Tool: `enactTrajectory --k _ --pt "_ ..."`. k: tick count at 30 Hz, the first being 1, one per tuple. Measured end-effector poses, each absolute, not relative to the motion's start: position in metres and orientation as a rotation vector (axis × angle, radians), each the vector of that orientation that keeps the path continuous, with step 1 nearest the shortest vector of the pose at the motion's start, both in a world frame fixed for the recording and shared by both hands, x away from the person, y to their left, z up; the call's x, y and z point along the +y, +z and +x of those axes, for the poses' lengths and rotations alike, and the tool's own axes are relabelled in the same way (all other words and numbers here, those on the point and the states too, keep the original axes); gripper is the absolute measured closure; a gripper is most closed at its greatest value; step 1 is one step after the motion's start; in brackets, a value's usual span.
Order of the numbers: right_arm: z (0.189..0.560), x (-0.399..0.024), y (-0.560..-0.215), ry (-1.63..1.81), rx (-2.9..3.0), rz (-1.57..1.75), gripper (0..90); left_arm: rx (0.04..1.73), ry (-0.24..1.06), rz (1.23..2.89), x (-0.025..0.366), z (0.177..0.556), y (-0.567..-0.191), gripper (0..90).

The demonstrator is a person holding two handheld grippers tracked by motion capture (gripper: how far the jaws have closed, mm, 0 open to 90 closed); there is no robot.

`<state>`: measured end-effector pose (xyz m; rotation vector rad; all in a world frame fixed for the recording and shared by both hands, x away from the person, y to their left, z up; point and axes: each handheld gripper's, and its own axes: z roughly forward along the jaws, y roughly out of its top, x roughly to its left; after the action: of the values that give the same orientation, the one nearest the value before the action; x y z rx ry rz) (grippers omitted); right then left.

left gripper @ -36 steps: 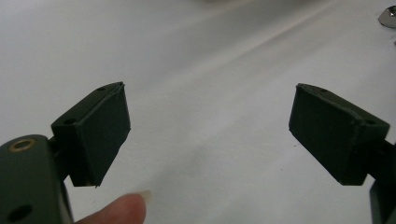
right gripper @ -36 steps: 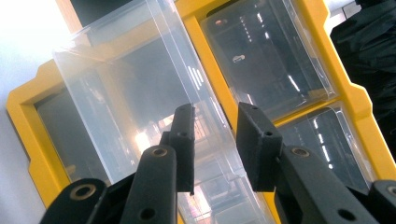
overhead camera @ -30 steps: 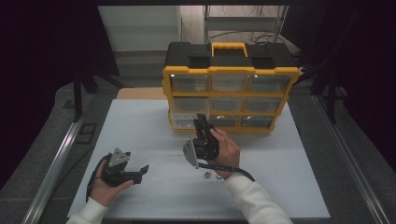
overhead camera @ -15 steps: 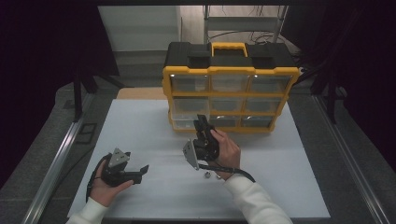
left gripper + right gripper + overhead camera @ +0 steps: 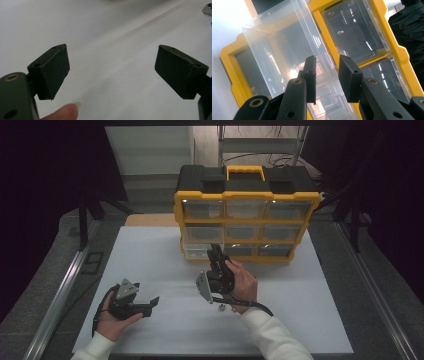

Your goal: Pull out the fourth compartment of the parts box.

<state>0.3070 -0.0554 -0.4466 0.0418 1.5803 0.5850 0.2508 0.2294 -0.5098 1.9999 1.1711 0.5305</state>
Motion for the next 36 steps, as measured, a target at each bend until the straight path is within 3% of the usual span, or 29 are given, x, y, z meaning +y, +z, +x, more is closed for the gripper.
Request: enactTrajectory --k 15,21,36 --pt "0.307 -0.055 -0.448 0.593 1.581 0.038 66.9 1.17 0.532 1.999 0.229 0.251 -0.509 13.3" --pt "0.305 -0.057 -0.445 0.662 1.637 0.05 48.2 1.17 0.531 2.002 0.229 0.251 -0.509 13.3" --pt "0.297 -0.073 -0.432 0.855 1.82 0.158 31.3 1.171 0.532 2.0 0.23 0.251 -0.509 13.3"
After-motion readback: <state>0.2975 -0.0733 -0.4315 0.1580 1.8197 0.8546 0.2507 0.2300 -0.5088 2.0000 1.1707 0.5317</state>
